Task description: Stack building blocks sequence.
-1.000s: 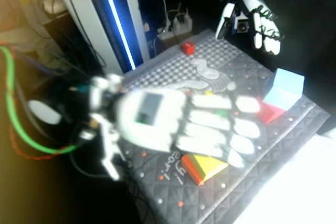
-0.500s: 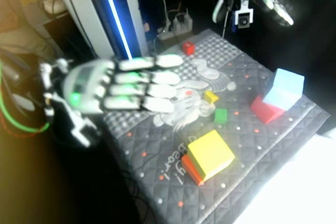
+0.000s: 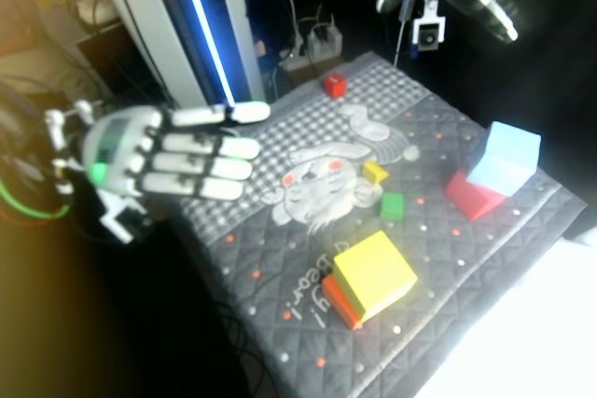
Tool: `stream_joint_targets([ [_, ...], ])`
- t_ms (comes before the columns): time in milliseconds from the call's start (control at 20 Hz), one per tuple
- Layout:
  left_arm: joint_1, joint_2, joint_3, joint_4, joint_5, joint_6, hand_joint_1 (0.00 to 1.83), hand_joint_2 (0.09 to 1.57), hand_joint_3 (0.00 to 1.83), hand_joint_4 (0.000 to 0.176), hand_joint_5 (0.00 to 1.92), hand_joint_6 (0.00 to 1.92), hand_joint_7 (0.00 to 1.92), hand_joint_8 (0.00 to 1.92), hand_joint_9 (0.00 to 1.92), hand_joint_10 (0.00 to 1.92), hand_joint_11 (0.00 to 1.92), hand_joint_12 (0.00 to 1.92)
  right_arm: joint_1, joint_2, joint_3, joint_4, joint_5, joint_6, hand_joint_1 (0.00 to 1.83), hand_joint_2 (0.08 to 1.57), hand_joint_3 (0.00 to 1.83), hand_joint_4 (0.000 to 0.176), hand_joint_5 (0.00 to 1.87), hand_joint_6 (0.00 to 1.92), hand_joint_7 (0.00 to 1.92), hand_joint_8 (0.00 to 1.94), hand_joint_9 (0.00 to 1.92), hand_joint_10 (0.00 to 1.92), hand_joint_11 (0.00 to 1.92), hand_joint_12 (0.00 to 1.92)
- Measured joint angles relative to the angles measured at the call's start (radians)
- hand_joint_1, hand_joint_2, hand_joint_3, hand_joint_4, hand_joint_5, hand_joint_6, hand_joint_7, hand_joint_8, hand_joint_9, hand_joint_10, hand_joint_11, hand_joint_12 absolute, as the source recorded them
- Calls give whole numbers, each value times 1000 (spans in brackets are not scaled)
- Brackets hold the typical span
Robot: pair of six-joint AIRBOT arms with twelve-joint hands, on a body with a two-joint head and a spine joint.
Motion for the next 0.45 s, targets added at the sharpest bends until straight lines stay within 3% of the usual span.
stream_joint_targets([
  [50,0,0,5,8,-15,-7,358,1210,0,133,0,0,0,0,5,0,1,247,0,12,-5,-1,17,0,746,1096,10,124,10,0,17,0,18,1,4,1],
  [100,-6,0,20,22,-32,-16,357,1199,0,142,0,0,0,0,22,2,0,274,0,27,-14,3,46,-1,636,1128,20,85,1,0,3,0,3,0,0,0],
  [150,-21,0,32,24,-45,-27,296,1232,0,77,0,0,0,0,51,0,0,412,5,39,-28,6,62,-3,490,1185,13,130,0,0,0,0,0,0,0,0],
  [200,-41,0,42,25,-61,-34,245,1248,0,25,0,0,0,0,74,3,0,511,19,40,-28,-9,66,-9,442,1208,14,122,16,6,2,0,0,0,0,0],
  [250,-81,0,56,33,-89,-41,48,1318,6,0,56,8,68,6,136,11,0,625,56,40,-27,-50,68,-11,589,1143,0,75,110,12,129,11,92,12,74,35],
  [300,-85,0,58,39,-92,-43,9,1313,0,28,10,1,116,14,195,26,0,734,63,40,-26,-58,70,-11,720,1120,0,80,21,2,58,4,119,14,96,48],
  [350,-111,-1,58,67,-96,-46,39,1285,0,101,1,0,95,3,230,32,0,690,87,40,-23,-91,72,-11,596,1148,6,109,3,0,43,2,138,16,120,61],
  [400,-139,-3,58,93,-93,-39,7,1349,13,74,79,25,132,10,194,12,0,583,93,41,-24,-103,76,-11,452,1189,2,97,44,3,86,2,152,7,123,87],
  [450,-172,-5,57,123,-97,-26,1,1413,23,0,110,25,100,13,124,16,0,270,95,52,-26,-127,69,-13,366,1221,6,85,159,1,136,20,170,2,64,276],
])
